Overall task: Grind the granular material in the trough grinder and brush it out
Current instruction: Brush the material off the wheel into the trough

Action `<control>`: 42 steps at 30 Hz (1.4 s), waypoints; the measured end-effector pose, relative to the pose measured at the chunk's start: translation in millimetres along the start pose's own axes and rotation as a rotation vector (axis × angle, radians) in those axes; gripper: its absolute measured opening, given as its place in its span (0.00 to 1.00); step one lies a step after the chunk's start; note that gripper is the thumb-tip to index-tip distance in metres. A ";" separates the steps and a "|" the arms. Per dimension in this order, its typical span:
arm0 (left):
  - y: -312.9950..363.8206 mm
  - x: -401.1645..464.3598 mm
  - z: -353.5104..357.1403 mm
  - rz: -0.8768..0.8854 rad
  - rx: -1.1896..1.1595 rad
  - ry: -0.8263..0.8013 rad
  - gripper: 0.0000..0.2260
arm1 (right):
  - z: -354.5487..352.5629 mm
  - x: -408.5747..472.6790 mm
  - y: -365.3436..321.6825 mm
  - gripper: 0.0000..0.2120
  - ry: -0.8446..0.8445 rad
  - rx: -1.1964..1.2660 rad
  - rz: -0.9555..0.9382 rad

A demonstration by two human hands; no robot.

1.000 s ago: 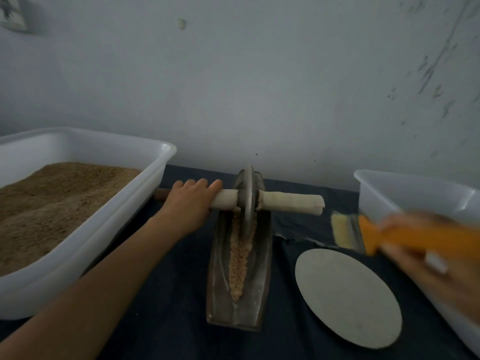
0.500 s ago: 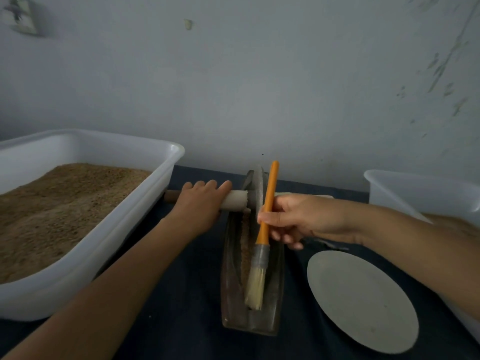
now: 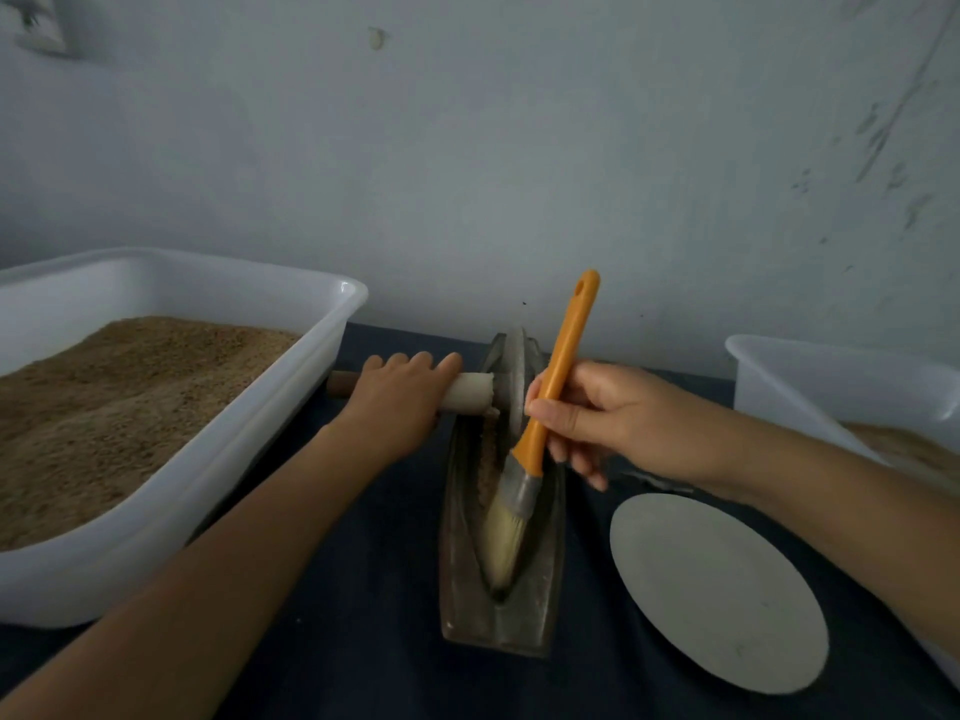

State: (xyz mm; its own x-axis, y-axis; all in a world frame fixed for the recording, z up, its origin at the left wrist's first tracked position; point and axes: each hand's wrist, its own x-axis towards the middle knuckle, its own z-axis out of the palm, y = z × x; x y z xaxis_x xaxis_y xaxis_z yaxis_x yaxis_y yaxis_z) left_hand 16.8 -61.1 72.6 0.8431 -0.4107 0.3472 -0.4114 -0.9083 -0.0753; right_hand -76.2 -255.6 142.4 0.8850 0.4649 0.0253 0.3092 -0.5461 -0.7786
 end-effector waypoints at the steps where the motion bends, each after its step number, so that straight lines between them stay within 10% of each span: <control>1: -0.1 -0.3 0.1 -0.001 0.002 0.002 0.21 | 3.4 1.8 2.6 0.08 -0.023 0.018 0.036; 16: -2.0 0.4 1.8 0.013 -0.011 0.003 0.21 | 8.2 -1.9 8.9 0.04 0.092 -0.270 -0.033; 22: -3.4 -2.8 6.0 0.024 -0.049 0.059 0.19 | -42.7 -10.6 0.0 0.12 0.477 0.269 -0.182; 28: 4.3 -28.3 5.1 0.031 -0.069 0.219 0.19 | -82.6 12.0 10.5 0.02 0.751 -0.064 -0.261; 42: 2.5 -67.0 26.8 0.084 -0.020 0.446 0.39 | -46.8 94.8 52.8 0.07 0.322 -0.667 -0.151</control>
State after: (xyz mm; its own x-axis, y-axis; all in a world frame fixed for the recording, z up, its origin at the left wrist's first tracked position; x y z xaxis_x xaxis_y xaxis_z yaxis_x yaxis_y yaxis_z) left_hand -31.4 -38.0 24.0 0.5764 -0.4045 0.7100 -0.4820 -0.8699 -0.1042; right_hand 40.3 -273.0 133.1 0.8425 0.3973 0.3637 0.4897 -0.8463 -0.2100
